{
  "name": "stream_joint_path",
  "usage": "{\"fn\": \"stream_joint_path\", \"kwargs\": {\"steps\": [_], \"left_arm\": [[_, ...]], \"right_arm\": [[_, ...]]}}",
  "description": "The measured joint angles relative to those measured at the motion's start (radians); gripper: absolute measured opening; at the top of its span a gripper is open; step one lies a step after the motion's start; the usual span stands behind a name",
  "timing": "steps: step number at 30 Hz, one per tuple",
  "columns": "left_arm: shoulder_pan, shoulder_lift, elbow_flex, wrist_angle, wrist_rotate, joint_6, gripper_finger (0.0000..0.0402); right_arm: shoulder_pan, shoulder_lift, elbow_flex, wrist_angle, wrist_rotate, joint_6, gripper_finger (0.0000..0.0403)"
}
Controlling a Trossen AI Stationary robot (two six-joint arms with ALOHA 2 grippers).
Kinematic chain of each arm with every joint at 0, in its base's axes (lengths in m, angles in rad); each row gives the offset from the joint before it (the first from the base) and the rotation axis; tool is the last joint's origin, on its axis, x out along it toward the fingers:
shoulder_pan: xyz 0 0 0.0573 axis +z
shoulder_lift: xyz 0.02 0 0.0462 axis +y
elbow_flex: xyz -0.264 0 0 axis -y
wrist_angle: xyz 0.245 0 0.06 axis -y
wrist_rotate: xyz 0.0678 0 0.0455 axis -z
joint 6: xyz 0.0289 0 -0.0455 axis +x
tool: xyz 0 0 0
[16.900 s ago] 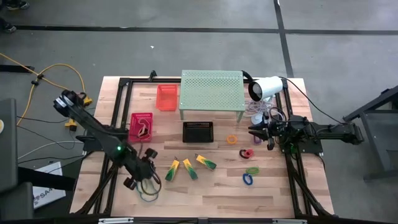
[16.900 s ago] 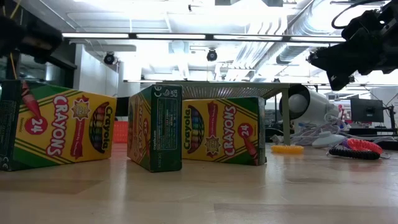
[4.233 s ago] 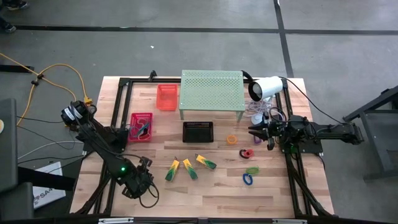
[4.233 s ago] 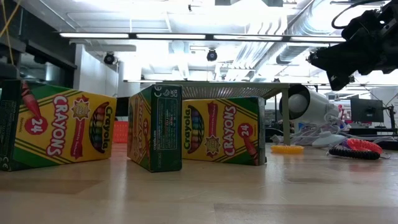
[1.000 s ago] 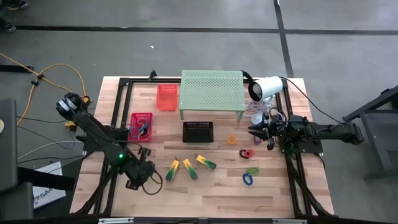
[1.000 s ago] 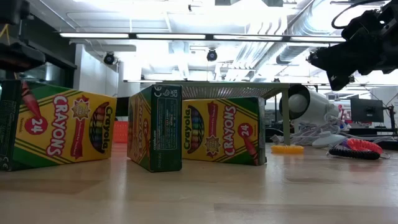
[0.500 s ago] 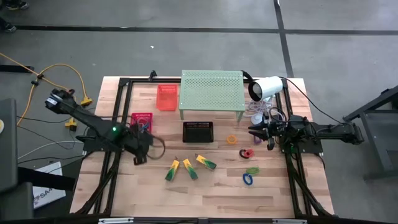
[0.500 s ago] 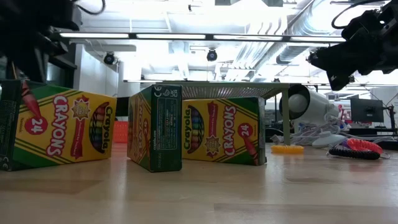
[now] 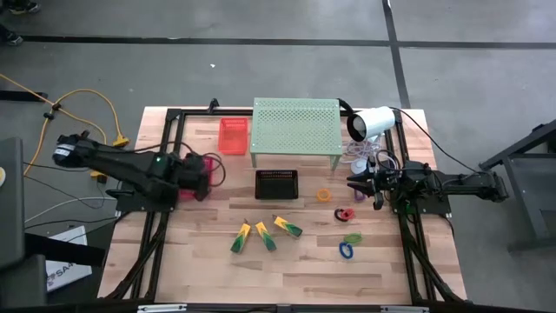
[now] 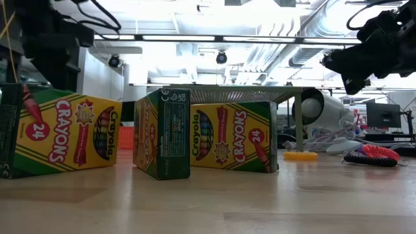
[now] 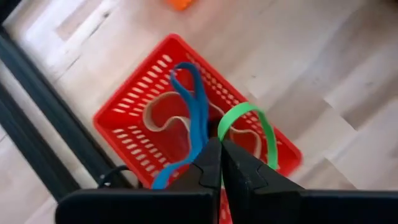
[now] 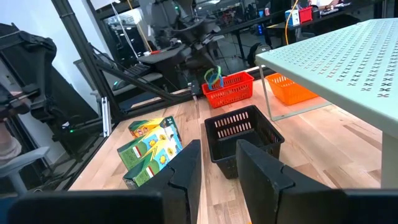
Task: Pick & Place Office Desk Supplies
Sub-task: Put the green rubber band into the orange bin on the shelf
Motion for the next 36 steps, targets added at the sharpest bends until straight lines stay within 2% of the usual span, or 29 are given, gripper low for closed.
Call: {"fn": "stream_joint_path", "kwargs": {"steps": [6, 12, 18, 23, 36], "left_arm": [[0.078, 0.030, 0.001, -0.004, 0.011, 0.046, 0.0000], [0.097, 0.108, -0.030, -0.003, 0.079, 0.046, 0.0000], [0.097, 0.188, -0.034, 0.005, 0.103, 0.046, 0.0000], [0.097, 0.209, -0.034, 0.015, 0.106, 0.093, 0.0002], [0.097, 0.208, -0.034, 0.035, 0.106, 0.123, 0.0051]], "right_arm": [[0.000, 0.000, 0.000, 0.000, 0.000, 0.000, 0.0090], [0.000, 0.000, 0.000, 0.000, 0.000, 0.000, 0.0090], [0.000, 0.000, 0.000, 0.000, 0.000, 0.000, 0.0090], [0.000, 0.000, 0.000, 0.000, 0.000, 0.000, 0.0090], [0.000, 0.000, 0.000, 0.000, 0.000, 0.000, 0.0090]]}}
